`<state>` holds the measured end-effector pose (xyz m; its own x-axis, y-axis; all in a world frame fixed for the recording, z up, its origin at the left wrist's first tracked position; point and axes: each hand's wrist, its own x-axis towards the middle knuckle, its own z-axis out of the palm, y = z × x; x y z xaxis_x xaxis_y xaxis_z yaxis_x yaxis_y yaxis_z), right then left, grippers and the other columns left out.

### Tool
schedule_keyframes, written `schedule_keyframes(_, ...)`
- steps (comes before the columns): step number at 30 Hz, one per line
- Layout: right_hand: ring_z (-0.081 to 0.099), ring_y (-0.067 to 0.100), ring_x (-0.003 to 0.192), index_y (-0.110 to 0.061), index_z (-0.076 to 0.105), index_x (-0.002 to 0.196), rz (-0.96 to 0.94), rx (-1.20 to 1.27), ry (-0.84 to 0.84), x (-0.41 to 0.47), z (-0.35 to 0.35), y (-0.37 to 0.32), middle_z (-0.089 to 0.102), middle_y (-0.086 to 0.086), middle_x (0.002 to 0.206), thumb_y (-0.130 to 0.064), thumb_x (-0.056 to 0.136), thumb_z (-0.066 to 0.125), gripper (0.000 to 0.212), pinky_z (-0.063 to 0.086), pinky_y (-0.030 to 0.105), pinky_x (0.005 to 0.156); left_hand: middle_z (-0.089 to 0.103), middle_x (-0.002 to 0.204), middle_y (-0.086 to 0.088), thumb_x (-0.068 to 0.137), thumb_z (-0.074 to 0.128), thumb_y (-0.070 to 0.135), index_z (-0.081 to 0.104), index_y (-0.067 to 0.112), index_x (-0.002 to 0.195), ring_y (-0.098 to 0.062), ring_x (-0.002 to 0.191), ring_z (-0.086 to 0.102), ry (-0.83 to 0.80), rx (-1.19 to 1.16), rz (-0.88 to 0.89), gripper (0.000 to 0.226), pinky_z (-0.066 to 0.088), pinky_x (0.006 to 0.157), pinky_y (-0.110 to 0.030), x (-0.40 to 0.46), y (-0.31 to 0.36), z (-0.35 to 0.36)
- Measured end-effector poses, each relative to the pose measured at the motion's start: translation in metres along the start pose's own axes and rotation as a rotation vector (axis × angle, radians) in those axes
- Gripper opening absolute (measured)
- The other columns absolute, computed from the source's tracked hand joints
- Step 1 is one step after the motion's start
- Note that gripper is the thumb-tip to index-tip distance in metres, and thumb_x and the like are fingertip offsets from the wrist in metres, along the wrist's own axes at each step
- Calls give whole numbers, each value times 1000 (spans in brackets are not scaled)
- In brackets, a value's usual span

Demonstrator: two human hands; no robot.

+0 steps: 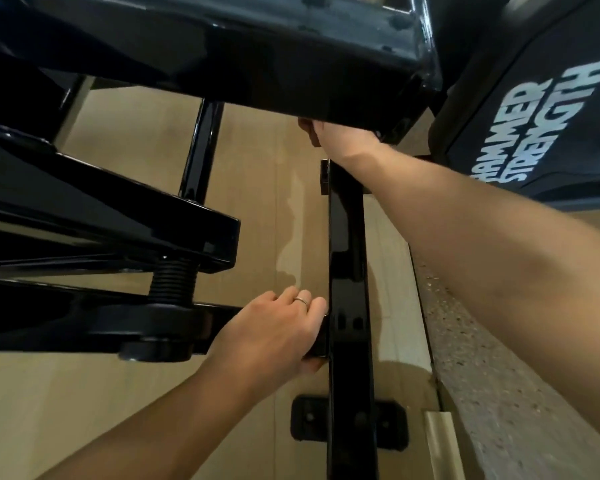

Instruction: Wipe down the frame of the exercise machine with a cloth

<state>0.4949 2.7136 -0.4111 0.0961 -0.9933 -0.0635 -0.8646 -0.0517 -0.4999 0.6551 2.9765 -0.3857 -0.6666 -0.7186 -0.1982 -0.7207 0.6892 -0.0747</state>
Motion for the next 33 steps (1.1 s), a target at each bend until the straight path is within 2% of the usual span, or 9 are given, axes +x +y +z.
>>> schedule_keyframes(2, 61, 20, 116, -25, 52, 141, 32, 20, 7, -11, -8, -4, 62, 0, 127, -54, 104, 41, 48, 52, 30, 89, 63, 83, -1, 74, 69, 59, 61, 17, 104, -20, 73, 61, -7, -2, 7, 52, 57, 60, -37, 1, -2, 0)
schedule_keyframes(6, 60, 19, 109, -27, 59, 130, -104, -84, 227, -96, -7, -12, 57, 3, 124, -36, 104, 53, 28, 45, 22, 80, 65, 92, 1, 81, 43, 63, 57, 21, 111, -18, 83, 62, -18, 1, -14, 53, 57, 68, -35, 2, 0, -5)
schedule_keyframes(12, 49, 29, 134, -26, 63, 123, -76, -29, 150, -244, 12, -27, 49, 10, 147, -29, 102, 52, 24, 52, 44, 101, 69, 110, 0, 90, 57, 65, 57, 20, 121, -20, 102, 65, -2, 22, -58, 55, 56, 86, -37, 3, 0, -3)
schedule_keyframes(19, 51, 26, 127, -23, 60, 132, -23, -70, 164, -231, 4, -31, 52, 6, 141, -28, 105, 51, 29, 52, 39, 94, 63, 74, 1, 74, 74, 70, 54, 21, 86, -17, 66, 62, 100, 123, -45, 54, 48, 55, -30, -2, 6, -4)
schedule_keyframes(22, 53, 25, 123, -26, 57, 135, 64, -94, 193, -231, 7, -41, 53, 4, 138, -29, 107, 49, 29, 47, 33, 91, 67, 92, -7, 74, 83, 53, 61, 13, 103, -25, 84, 65, 179, 164, 9, 55, 50, 73, -36, -18, 9, 2)
schedule_keyframes(24, 55, 25, 119, -27, 59, 132, 106, -94, 242, -260, 14, -49, 53, 4, 136, -29, 106, 49, 28, 50, 34, 88, 61, 121, -19, 88, 69, 28, 53, 1, 131, -34, 110, 59, 248, 238, 91, 53, 44, 97, -44, -47, 1, 10)
schedule_keyframes(27, 57, 26, 114, -26, 60, 131, 177, -96, 324, -318, 30, -60, 55, 6, 130, -30, 106, 49, 27, 55, 42, 85, 44, 151, -31, 98, 34, 10, 44, -7, 146, -44, 142, 42, 375, 387, 281, 52, 18, 123, -51, -99, -30, 23)
schedule_keyframes(30, 58, 29, 101, -22, 62, 124, 311, -170, 428, -356, 45, -78, 57, 11, 120, -28, 104, 53, 23, 54, 40, 72, -3, 166, -31, 95, 20, 4, 13, -9, 157, -42, 155, -5, 276, 540, 396, 64, -16, 125, -50, -127, -57, 32)
schedule_keyframes(33, 57, 35, 93, -15, 64, 116, 348, -280, 487, -377, 65, -99, 57, 17, 111, -18, 98, 63, 19, 47, 39, 68, 37, 158, -27, 87, 52, 8, 42, -6, 148, -40, 149, 33, 338, 376, 397, 63, 4, 127, -50, -140, -60, 32)
